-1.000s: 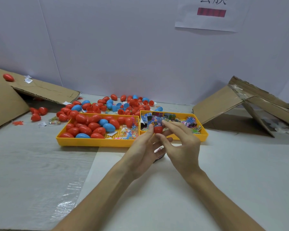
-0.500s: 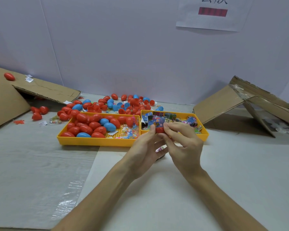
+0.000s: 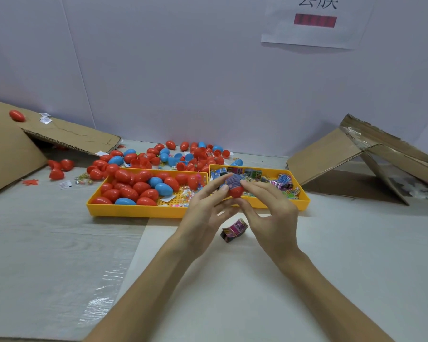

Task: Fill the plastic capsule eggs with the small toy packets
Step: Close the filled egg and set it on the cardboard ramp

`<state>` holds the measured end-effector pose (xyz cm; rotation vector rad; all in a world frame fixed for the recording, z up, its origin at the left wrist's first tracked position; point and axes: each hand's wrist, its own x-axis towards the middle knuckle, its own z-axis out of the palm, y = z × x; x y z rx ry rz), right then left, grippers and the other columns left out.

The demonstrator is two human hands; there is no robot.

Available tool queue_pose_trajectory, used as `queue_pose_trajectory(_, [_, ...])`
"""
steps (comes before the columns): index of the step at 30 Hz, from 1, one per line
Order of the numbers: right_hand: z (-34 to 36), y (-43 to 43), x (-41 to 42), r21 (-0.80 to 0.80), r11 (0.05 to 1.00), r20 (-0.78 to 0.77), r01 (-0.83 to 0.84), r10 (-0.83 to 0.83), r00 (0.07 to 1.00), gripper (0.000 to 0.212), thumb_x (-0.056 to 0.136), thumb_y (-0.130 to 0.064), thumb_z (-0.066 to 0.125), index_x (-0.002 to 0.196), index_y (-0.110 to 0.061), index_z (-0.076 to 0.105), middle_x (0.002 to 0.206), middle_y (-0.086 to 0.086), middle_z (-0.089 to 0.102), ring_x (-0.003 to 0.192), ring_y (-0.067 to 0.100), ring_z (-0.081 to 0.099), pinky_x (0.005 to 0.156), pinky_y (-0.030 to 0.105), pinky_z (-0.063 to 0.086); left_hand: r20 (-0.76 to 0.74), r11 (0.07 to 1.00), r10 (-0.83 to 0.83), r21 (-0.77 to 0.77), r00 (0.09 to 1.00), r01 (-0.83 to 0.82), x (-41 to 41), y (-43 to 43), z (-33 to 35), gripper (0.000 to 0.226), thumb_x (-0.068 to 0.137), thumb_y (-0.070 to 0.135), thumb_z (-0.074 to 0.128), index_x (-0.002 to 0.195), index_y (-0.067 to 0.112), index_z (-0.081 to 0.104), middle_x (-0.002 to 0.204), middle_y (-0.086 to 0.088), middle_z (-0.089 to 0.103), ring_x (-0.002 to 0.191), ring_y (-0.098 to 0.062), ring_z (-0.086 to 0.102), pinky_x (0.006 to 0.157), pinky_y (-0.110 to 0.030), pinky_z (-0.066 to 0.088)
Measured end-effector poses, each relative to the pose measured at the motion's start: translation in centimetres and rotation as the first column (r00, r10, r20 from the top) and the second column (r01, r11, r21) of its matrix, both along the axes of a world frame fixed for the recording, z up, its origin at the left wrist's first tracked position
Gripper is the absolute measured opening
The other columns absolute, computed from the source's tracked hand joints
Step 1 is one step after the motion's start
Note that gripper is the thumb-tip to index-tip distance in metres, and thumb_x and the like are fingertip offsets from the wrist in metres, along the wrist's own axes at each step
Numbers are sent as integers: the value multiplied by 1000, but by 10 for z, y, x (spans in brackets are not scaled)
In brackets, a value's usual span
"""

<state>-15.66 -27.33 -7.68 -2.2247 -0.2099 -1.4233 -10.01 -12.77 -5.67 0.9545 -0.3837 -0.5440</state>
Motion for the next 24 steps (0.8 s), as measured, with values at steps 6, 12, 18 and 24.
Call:
queue_pose_trajectory(6, [-4, -5, 0, -24, 1000, 66, -18, 19, 998, 29, 81, -8, 80, 110, -4, 76, 106, 5, 74, 98, 21, 70, 82, 43, 59, -29, 998, -31, -55, 999, 30, -2, -1, 0, 42, 90, 17, 66, 132, 17, 62, 120, -10, 73, 113, -23, 70, 85, -29, 59])
queue_pose_trajectory(12, [1, -4, 0, 50, 996, 50, -78, 76, 996, 26, 84, -14, 80, 109, -6, 77, 104, 2, 75, 99, 13, 71, 86, 34, 58, -64, 990, -96, -111, 993, 89, -2, -1, -4, 41, 95, 17, 61, 136, 13, 60, 123, -13, 71, 108, -21, 70, 86, -28, 58])
queue_pose_trajectory(18, [9, -5, -2, 120, 989, 26, -81, 79, 997, 16, 89, -17, 73, 100, -7, 78, 98, -7, 73, 95, 4, 70, 87, 17, 53, -8, 999, -46, -2, 999, 46, 0, -2, -5, 36, 98, 22, 59, 134, 24, 63, 114, -7, 73, 100, -17, 72, 81, -26, 58])
queue_pose_trajectory(24, [9, -10, -3, 2, 999, 33, -47, 47, 998, 13, 87, -10, 76, 98, -5, 78, 96, 3, 77, 92, 12, 72, 86, 23, 57, 77, 998, -9, 70, 997, 4, -1, -3, -4, 34, 103, 21, 54, 135, 26, 63, 113, -11, 72, 104, -19, 72, 81, -25, 58])
